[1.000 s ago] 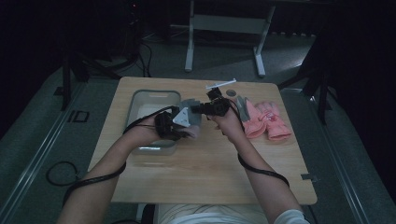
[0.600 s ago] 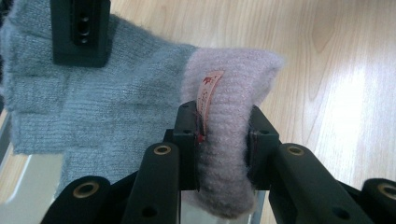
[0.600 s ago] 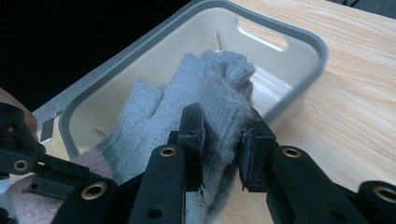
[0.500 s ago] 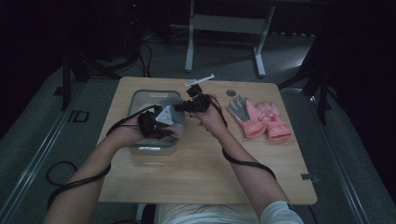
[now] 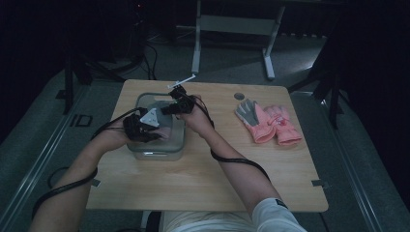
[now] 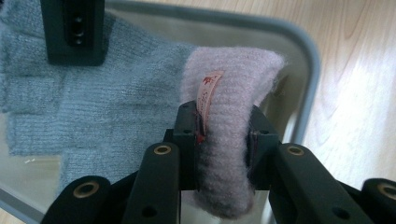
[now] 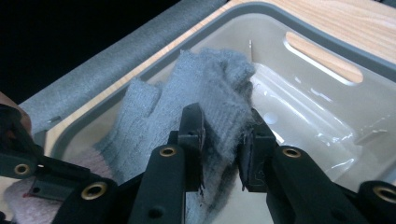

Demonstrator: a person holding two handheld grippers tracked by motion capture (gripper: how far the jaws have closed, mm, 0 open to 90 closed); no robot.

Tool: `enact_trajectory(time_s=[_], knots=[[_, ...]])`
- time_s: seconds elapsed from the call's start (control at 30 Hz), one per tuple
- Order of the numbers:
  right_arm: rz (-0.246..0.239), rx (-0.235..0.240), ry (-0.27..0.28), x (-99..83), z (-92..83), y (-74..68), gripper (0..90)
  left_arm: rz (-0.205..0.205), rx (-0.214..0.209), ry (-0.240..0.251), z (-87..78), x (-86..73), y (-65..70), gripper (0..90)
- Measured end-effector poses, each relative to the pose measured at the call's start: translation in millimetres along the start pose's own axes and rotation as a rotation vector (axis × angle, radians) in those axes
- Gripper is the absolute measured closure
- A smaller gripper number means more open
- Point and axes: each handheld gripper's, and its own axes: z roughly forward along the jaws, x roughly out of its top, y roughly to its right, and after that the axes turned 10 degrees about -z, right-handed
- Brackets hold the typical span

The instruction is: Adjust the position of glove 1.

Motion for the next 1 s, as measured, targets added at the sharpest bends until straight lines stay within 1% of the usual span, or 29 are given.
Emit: enact_trajectory(time_s=[0.07,0.17,0.33,0.4,0.47,0.5,0.53,0.6,0.67,0.7,0.73,0.77,0.83,0.87,0.9,0.93,0.97,1.0], knots=[[0.005,-0.004,-0.013,-0.4,7.3,2.4,73.8,0.006,-0.010,0.001,6.1,-3.9,-4.9,71.0],[0.021,-0.007,-0.034,-3.2,17.0,7.1,73.7,0.017,-0.022,-0.012,15.6,-8.3,-11.1,71.0],[0.052,-0.016,-0.071,-7.4,32.0,15.2,73.4,0.047,-0.033,-0.068,32.4,-8.2,-17.9,70.8],[0.058,-0.025,-0.091,-8.5,36.8,16.9,73.3,0.052,-0.040,-0.083,38.8,-7.8,-20.1,70.8],[0.078,-0.024,-0.108,-9.7,39.7,19.6,73.2,0.055,-0.043,-0.095,44.3,-7.8,-22.2,70.7],[0.080,-0.033,-0.115,-10.0,40.5,20.4,73.0,0.051,-0.045,-0.099,46.5,-7.9,-23.3,70.7],[0.073,-0.044,-0.124,-10.2,41.4,20.6,72.7,0.050,-0.044,-0.106,48.1,-7.7,-24.3,70.6],[0.061,-0.060,-0.140,-10.2,42.9,21.4,71.9,0.032,-0.047,-0.108,53.9,-7.4,-25.0,70.6],[0.058,-0.066,-0.154,-10.2,44.5,21.8,69.9,0.044,-0.042,-0.138,59.0,-6.0,-24.2,70.6],[0.053,-0.076,-0.167,-10.6,45.4,21.9,68.0,0.048,-0.048,-0.155,61.2,-5.3,-23.9,70.5],[0.044,-0.084,-0.178,-11.3,46.2,22.2,67.6,0.053,-0.044,-0.174,63.6,-4.6,-23.4,70.4],[0.044,-0.084,-0.172,-11.8,44.8,22.6,66.3,0.051,-0.043,-0.180,64.8,-4.7,-23.1,70.2],[0.052,-0.092,-0.161,-11.9,41.0,23.5,63.9,0.040,-0.058,-0.193,67.0,-5.4,-24.1,70.0],[0.058,-0.093,-0.155,-11.7,38.0,24.1,62.2,0.040,-0.058,-0.193,67.0,-5.4,-24.1,69.9],[0.065,-0.097,-0.143,-11.6,34.5,24.9,61.3,0.021,-0.061,-0.186,67.7,-6.1,-24.4,69.9],[0.076,-0.093,-0.126,-11.5,30.4,25.7,60.4,0.021,-0.061,-0.186,67.7,-6.1,-24.4,69.5],[0.076,-0.085,-0.112,-11.3,26.5,25.7,58.6,0.023,-0.060,-0.188,68.1,-6.0,-24.4,68.9],[0.065,-0.087,-0.106,-11.0,22.5,24.8,57.0,0.018,-0.061,-0.188,68.2,-5.7,-25.2,68.0]])
